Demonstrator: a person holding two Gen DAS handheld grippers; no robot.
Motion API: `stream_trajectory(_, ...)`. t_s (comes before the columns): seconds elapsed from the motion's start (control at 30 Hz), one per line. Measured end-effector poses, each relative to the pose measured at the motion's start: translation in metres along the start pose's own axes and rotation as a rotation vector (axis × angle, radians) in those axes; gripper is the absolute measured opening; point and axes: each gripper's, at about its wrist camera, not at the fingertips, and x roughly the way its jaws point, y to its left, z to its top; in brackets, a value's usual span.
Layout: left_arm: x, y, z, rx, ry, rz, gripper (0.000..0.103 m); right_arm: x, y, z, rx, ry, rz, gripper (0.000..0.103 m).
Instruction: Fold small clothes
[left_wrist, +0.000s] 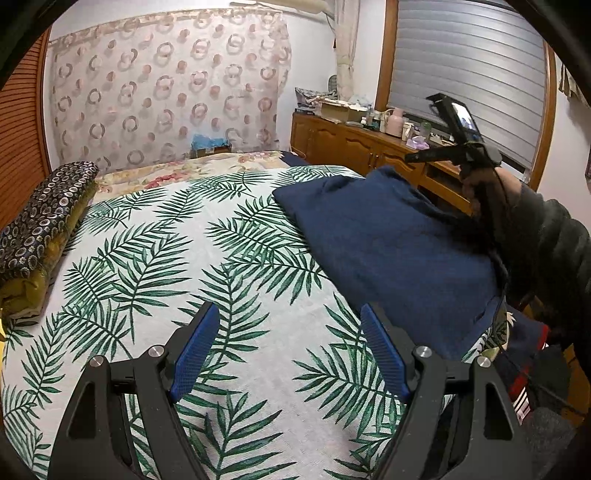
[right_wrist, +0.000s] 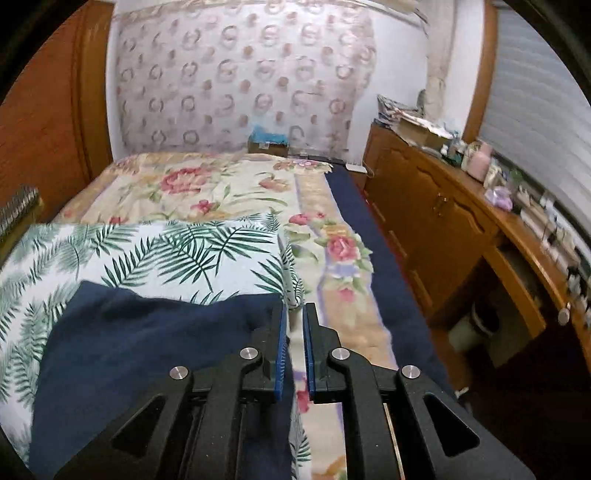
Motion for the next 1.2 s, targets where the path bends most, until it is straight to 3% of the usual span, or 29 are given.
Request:
stream_trajectory(0.1,0.002,-0.004,0.001,0.004,0.004,-0.013,0.080,-0.016,0.001,-0.010,-0.025,-0.022,0.036,0.031)
stream_trajectory(0.17,0.004,-0.009,0.001,0.011,0.009,-0.023,0.080,-0.025,-0.003,-0.022,-0.041,-0.028,0.067,0.050)
stream_trajectory(0.2,0.005,-0.012,0.001,0.015,0.011,-0.027,0.080,-0.035,-0.001,-0.031,-0.050,-0.030,0.097,0.052)
stream_trajectory(0.47,0.014,-0.038,0.000,0.048,0.044,-0.075,0.080,-0.092,0.000,-0.107,-0.111,-0.020,0.185,0.053)
stream_trajectory(0.73,0.024,-0.066,-0.004,0.102,0.089,-0.108,0.080,-0.107,-0.009,-0.164,-0.115,0.061,0.202,0.052)
stream_trajectory(0.9,0.028,-0.072,-0.007,0.116,0.114,-0.111,0.080,-0.102,-0.025,-0.162,-0.106,0.097,0.158,0.052)
stream_trajectory(1.03,0.031,-0.075,-0.010,0.121,0.134,-0.115,0.080,-0.099,-0.029,-0.155,-0.110,0.107,0.060,0.052)
stream_trajectory(1.2,0.033,-0.081,-0.016,0.132,0.156,-0.121,0.080,-0.101,-0.029,-0.148,-0.089,0.085,0.055,0.052)
